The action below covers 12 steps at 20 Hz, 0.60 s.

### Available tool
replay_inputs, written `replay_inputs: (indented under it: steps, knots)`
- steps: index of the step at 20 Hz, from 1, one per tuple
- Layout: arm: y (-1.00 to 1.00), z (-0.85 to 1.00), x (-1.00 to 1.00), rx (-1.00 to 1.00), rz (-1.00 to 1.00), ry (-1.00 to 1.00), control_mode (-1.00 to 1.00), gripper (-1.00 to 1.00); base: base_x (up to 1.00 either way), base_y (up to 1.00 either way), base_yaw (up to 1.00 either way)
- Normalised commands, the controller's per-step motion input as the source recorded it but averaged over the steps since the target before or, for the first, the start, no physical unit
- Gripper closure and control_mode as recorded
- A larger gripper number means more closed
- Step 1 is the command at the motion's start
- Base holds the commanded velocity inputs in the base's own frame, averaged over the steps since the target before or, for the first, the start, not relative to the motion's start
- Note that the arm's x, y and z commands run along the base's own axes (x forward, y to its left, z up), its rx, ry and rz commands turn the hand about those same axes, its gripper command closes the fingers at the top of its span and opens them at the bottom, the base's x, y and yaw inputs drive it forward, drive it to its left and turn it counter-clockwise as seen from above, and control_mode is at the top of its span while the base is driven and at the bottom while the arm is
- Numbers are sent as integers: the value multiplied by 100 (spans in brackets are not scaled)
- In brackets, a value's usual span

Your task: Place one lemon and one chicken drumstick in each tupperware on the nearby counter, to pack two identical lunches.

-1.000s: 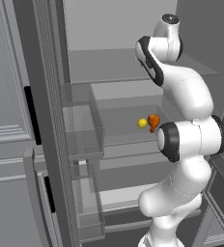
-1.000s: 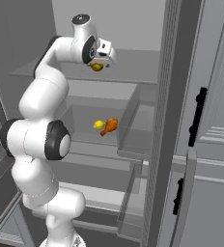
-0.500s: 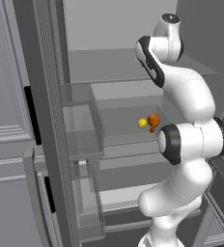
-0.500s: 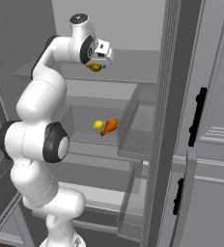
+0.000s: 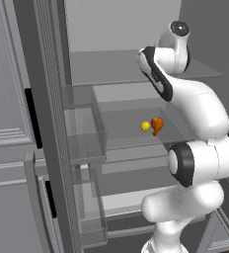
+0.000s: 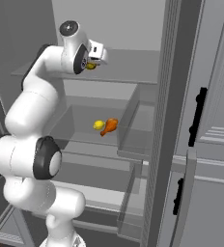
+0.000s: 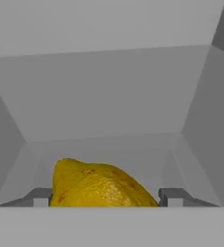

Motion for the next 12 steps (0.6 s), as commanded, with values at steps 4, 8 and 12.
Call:
replay_inputs:
  steps: [4, 8, 12]
  knots:
    - [-1, 5, -95, 2, 0, -4, -100, 100, 0, 0, 0]
    - [0, 0, -100, 0, 0, 2, -100, 100, 0, 0, 0]
    - [2, -1, -100, 0, 0, 9, -100, 100, 0, 0, 0]
